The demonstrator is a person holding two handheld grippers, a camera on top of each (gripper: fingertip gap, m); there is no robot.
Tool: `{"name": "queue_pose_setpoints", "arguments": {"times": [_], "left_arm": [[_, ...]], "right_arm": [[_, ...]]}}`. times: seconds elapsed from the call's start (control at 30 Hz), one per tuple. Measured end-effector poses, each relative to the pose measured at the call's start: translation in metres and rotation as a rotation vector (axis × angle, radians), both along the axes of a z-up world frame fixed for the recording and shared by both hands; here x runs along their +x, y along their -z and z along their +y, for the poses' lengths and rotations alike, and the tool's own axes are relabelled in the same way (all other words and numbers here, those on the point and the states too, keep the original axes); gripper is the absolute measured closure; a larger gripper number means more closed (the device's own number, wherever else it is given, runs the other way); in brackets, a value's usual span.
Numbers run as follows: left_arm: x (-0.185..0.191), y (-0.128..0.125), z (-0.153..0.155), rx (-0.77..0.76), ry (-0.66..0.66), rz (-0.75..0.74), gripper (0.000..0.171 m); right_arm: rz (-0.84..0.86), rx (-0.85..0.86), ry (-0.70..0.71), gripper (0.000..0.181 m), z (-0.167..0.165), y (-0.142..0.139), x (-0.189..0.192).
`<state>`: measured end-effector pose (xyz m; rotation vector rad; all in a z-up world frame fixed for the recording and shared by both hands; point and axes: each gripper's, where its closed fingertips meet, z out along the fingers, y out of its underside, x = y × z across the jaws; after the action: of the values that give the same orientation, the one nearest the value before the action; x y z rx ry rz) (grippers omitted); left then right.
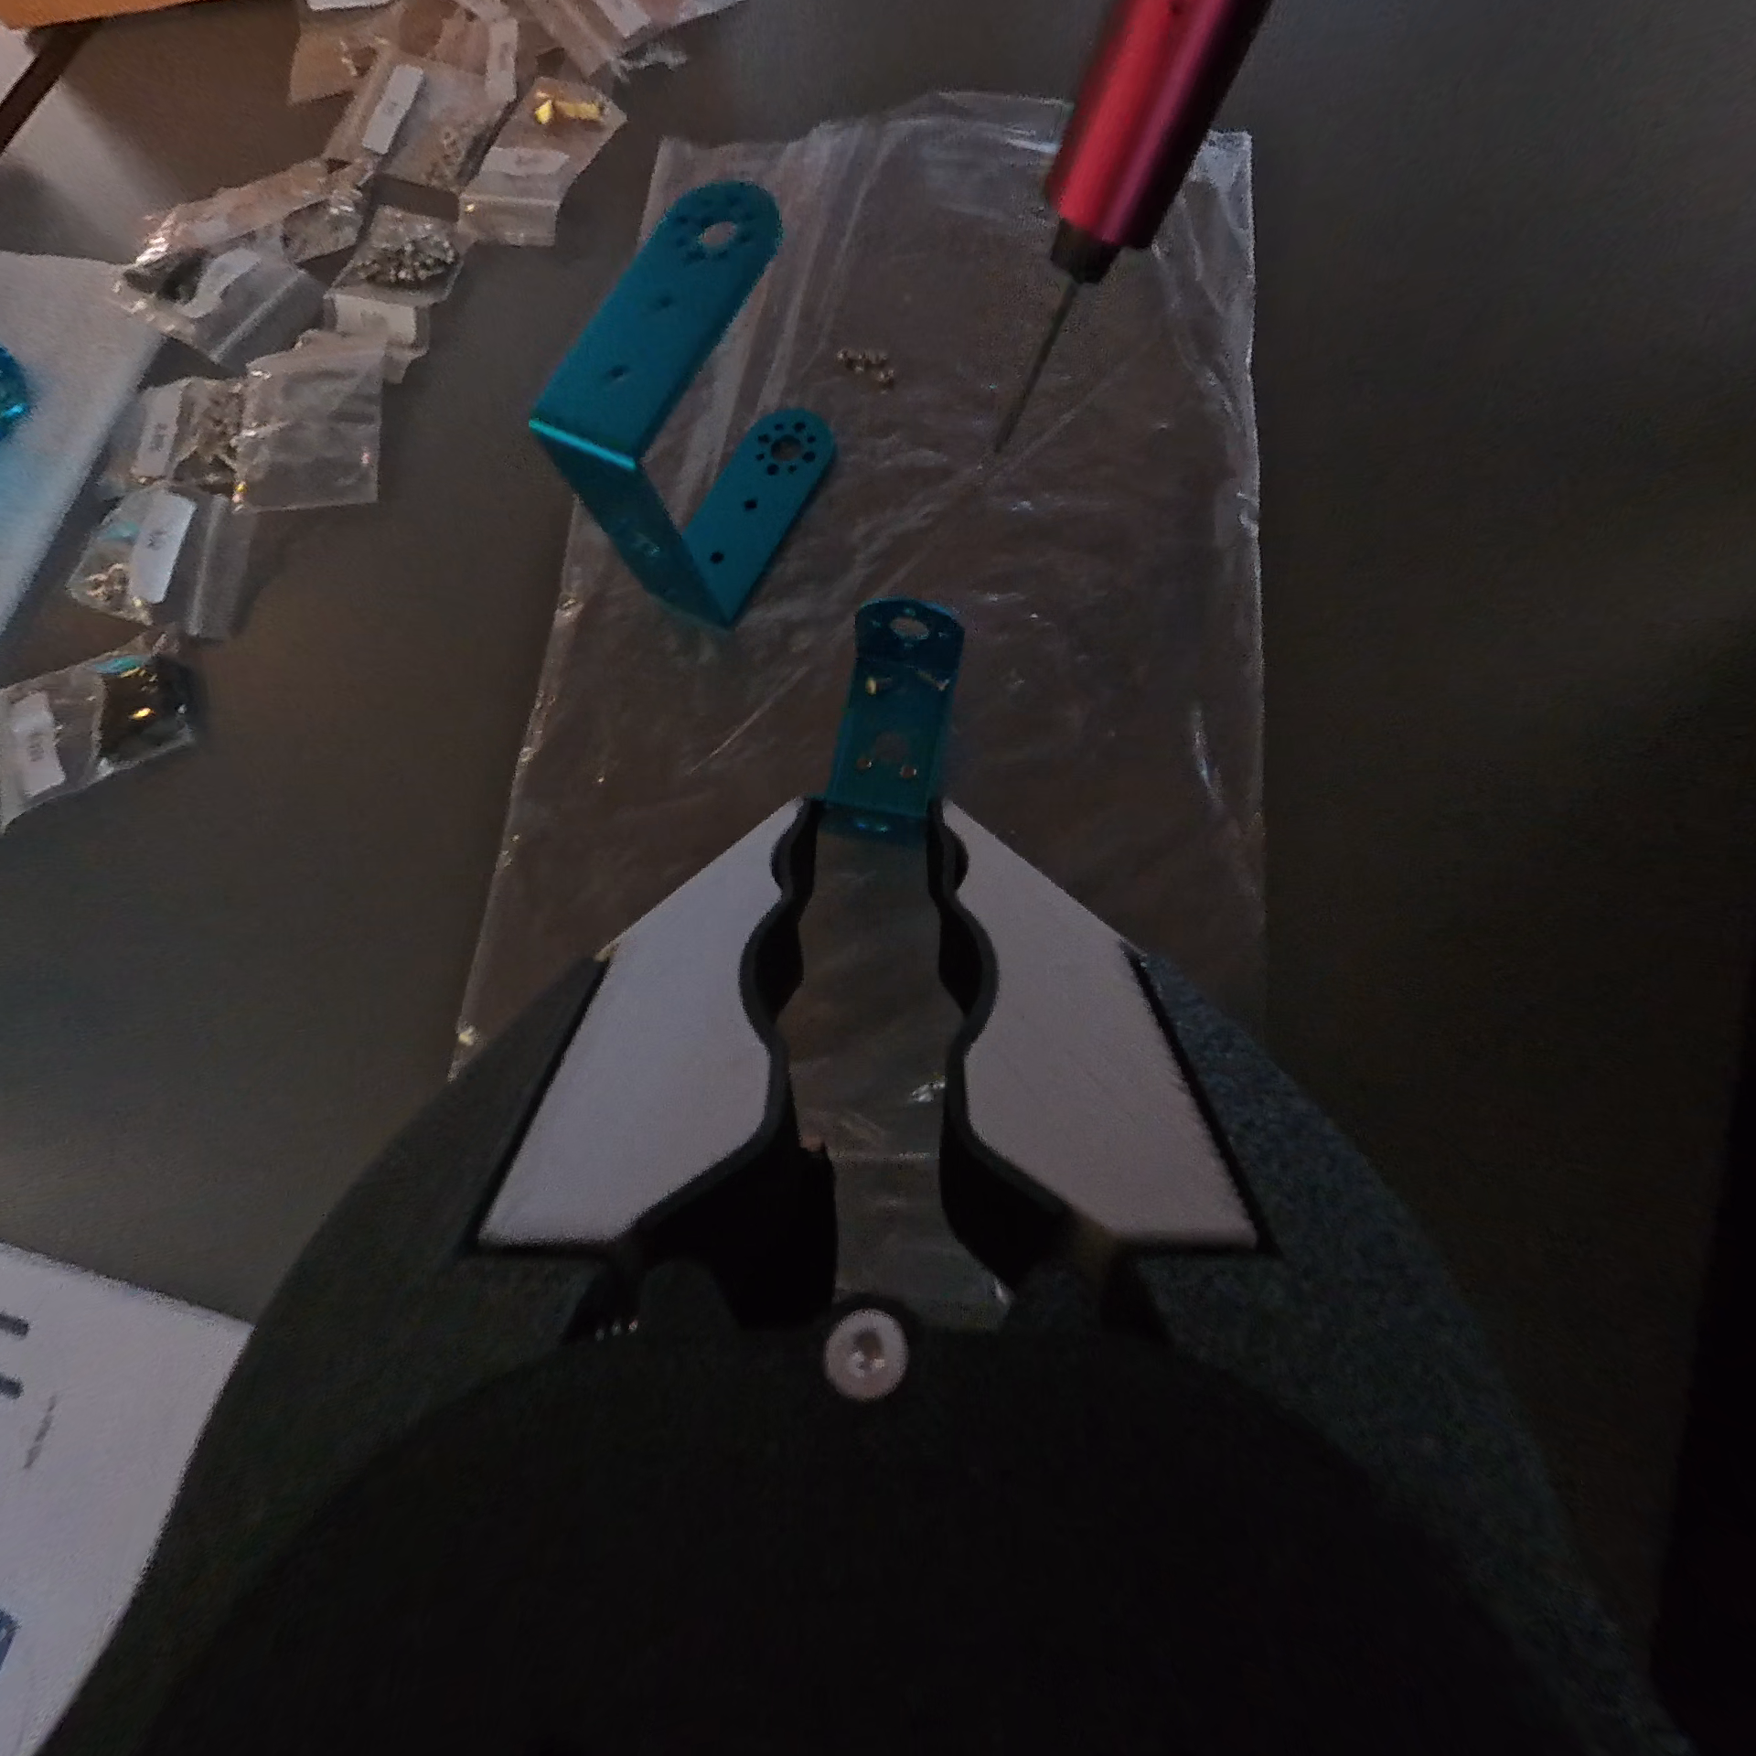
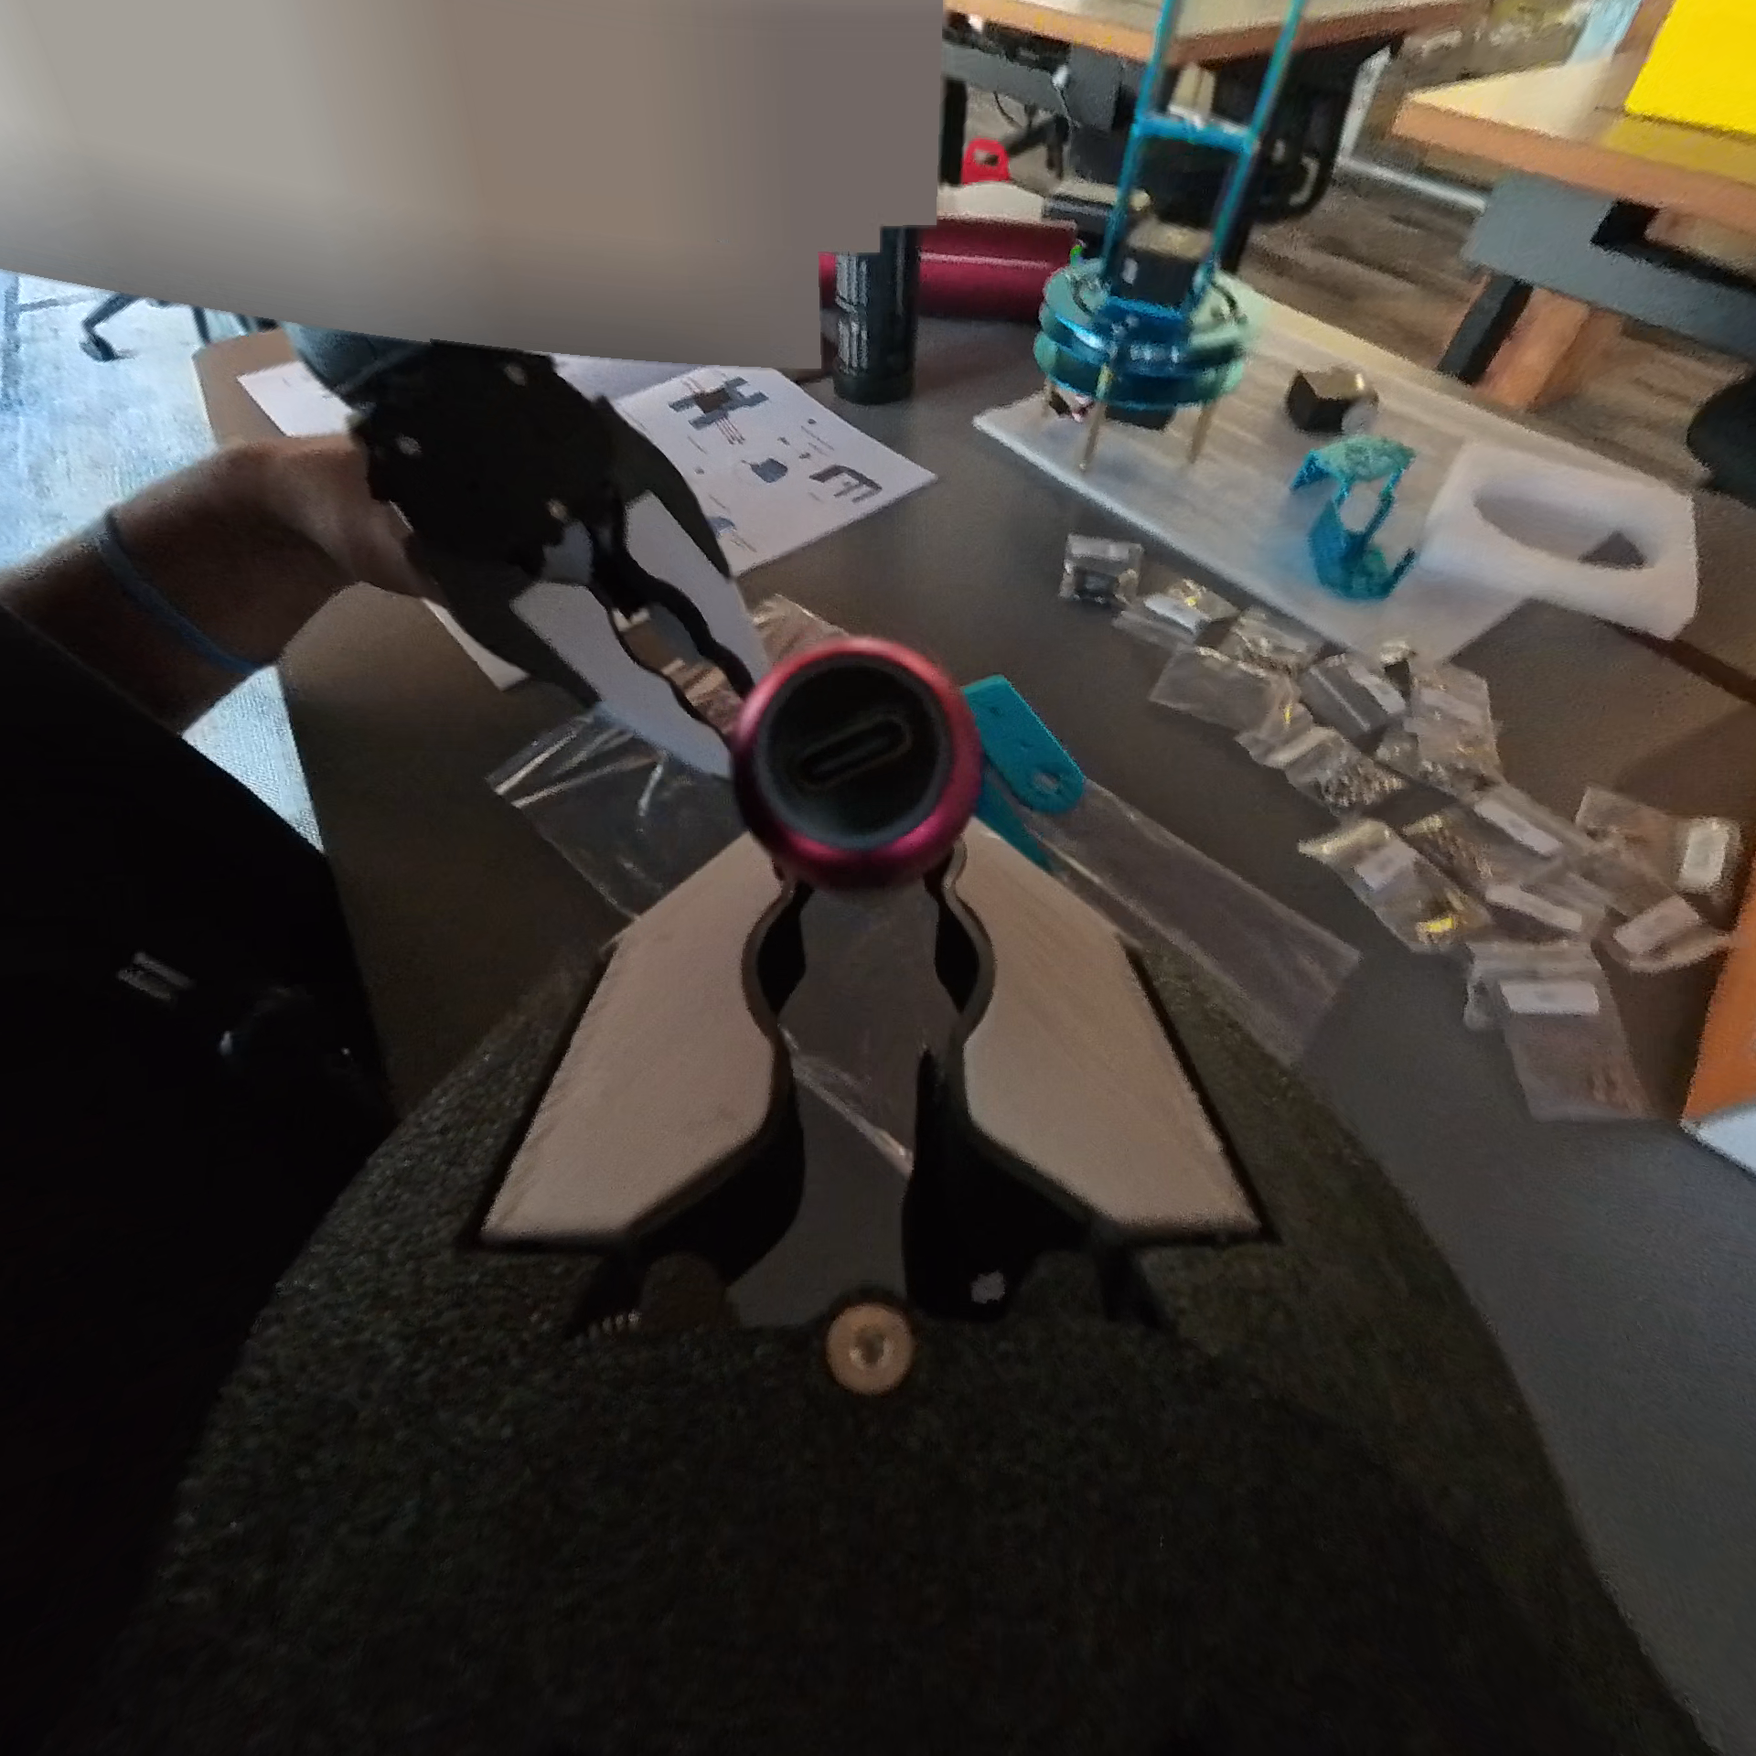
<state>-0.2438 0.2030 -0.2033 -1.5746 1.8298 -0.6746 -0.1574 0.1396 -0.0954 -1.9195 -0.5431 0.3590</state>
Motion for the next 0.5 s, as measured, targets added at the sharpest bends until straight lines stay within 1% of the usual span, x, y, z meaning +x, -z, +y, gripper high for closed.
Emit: {"name": "queue_pose_setpoints", "arguments": {"times": [0.13, 0.23, 0.3, 0.4, 0.5], "left_arm": [[-0.006, -0.002, 0.006, -0.004, -0.018, -0.007, 0.15], [-0.006, -0.004, 0.004, -0.008, -0.014, -0.013, 0.15], [-0.005, -0.005, 0.003, 0.001, -0.012, -0.012, 0.149], [-0.003, -0.008, 0.0, 0.006, -0.002, -0.013, 0.15], [-0.002, -0.007, -0.002, 0.007, 0.004, -0.006, 0.15]], "right_arm": [[0.018, -0.087, 0.065, 0.159, -0.004, 0.027, 0.027], [0.02, -0.063, 0.083, 0.16, -0.006, 0.023, 0.032], [0.048, -0.014, 0.046, 0.16, -0.007, 0.01, 0.023], [0.096, 0.076, -0.076, 0.16, -0.011, -0.012, -0.01], [0.126, 0.143, -0.124, 0.16, -0.006, -0.023, -0.038]]}}
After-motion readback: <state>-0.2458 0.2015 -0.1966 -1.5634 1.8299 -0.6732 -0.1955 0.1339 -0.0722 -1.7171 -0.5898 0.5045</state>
